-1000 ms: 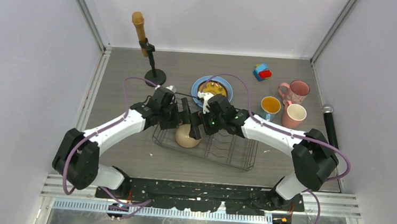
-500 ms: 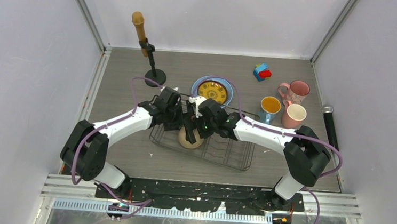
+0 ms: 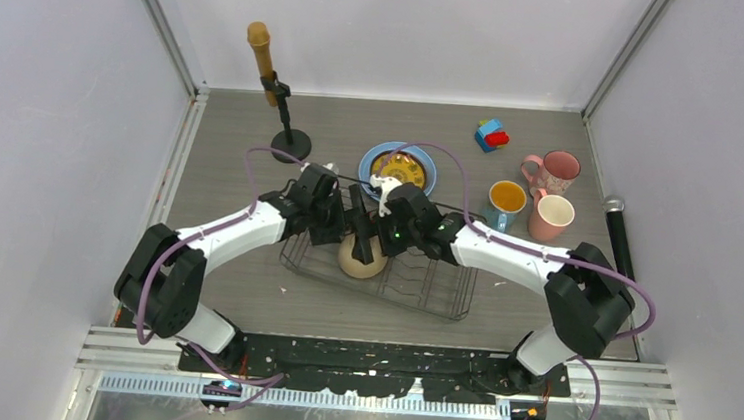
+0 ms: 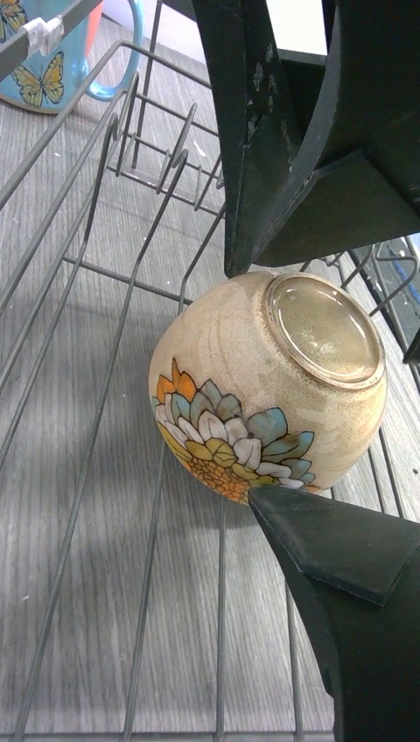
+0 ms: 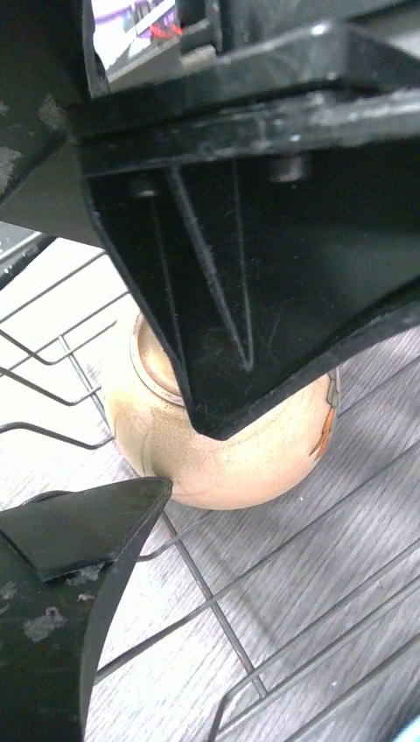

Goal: Unload the mixed dishes from the dish rack
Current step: Adjust the bowl in the dish rack.

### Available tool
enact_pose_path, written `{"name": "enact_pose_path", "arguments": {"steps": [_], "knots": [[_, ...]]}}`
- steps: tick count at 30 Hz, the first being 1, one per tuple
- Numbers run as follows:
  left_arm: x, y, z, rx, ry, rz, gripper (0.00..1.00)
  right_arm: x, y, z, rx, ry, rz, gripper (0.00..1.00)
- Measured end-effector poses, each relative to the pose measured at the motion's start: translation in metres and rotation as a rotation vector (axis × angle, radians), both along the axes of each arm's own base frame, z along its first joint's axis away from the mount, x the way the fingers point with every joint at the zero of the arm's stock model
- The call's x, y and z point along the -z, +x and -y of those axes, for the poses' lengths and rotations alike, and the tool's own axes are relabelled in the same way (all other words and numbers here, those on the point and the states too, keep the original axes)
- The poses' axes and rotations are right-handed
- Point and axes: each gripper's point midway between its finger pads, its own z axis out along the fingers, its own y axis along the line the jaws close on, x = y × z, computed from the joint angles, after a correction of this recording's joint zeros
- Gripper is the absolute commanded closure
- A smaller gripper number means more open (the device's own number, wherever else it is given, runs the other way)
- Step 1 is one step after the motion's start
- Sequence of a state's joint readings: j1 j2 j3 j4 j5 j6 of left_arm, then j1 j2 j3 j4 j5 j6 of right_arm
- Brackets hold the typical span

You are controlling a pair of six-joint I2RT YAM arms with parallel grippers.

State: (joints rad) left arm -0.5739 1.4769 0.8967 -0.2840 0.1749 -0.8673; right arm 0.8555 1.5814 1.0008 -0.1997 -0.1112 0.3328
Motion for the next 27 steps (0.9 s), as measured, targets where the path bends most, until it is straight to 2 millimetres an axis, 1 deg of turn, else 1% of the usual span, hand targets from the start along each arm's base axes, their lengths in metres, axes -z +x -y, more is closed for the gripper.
{"name": "enact_pose_path", "arguments": {"steps": [6, 9, 10, 16, 18, 20, 22, 26, 27], "knots": [[0.0, -0.006, 0.001, -0.007, -0.024, -0.021, 0.01, -0.017, -0.004, -0.002, 0.012, 0.149, -0.051, 0.0], [0.0, -0.011, 0.002, -0.008, -0.041, -0.04, 0.01, -0.028, -0.006, -0.01, 0.003, 0.219, -0.062, 0.0], [0.001, -0.013, 0.003, -0.002, -0.047, -0.048, 0.01, -0.035, -0.006, -0.015, -0.006, 0.25, -0.059, 0.0], [-0.002, -0.018, 0.006, 0.002, -0.073, -0.061, 0.01, -0.043, -0.009, -0.014, -0.002, 0.283, -0.063, 0.0], [-0.003, -0.019, 0.006, 0.018, -0.067, -0.051, 0.01, -0.046, -0.008, -0.012, 0.002, 0.28, -0.046, 0.0], [-0.004, -0.021, 0.004, 0.047, -0.038, -0.047, 0.01, -0.053, -0.005, -0.008, 0.012, 0.277, -0.014, 0.0], [-0.008, -0.022, 0.002, 0.083, -0.002, -0.03, 0.01, -0.066, -0.001, 0.0, 0.031, 0.27, 0.045, 0.0], [-0.027, -0.018, 0.001, 0.159, 0.064, 0.055, 0.01, -0.098, 0.004, 0.016, 0.069, 0.271, 0.171, 0.0], [-0.033, -0.018, 0.001, 0.18, 0.081, 0.078, 0.01, -0.108, 0.005, 0.021, 0.082, 0.277, 0.212, 0.0]]}}
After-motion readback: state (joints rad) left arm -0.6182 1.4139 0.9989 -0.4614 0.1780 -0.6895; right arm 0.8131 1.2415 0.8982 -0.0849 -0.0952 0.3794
